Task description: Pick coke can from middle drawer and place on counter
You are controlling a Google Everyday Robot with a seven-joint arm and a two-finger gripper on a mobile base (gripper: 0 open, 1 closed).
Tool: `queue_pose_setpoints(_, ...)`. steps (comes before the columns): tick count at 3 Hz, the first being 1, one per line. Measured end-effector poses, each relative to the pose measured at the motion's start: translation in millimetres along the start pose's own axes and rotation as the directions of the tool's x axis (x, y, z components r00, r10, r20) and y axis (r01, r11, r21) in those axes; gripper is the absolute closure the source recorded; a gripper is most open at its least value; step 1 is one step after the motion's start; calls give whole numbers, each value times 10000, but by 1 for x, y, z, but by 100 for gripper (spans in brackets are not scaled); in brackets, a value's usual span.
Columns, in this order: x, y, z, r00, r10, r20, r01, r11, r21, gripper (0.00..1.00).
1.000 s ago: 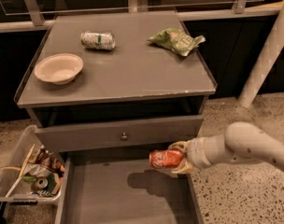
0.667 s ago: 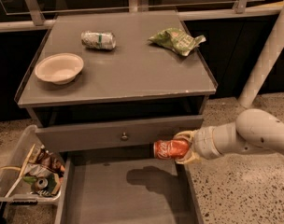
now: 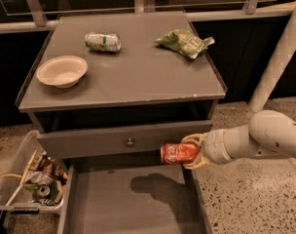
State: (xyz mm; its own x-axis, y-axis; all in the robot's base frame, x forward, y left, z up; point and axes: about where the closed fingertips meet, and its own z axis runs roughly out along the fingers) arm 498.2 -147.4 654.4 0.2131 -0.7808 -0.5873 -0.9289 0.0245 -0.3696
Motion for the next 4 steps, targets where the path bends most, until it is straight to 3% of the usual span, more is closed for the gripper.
queue_pose_setpoints(1,-29,-12,-41,9978,-652,-121,656,9969,440,100)
queue_pose_setpoints(2,-68,-29,-89,9897,-1421,-185,1432,9852,941,100)
queue_pose_setpoints(4,-144,-83,-172,9684,-2469,-362,2493,9508,1839,100)
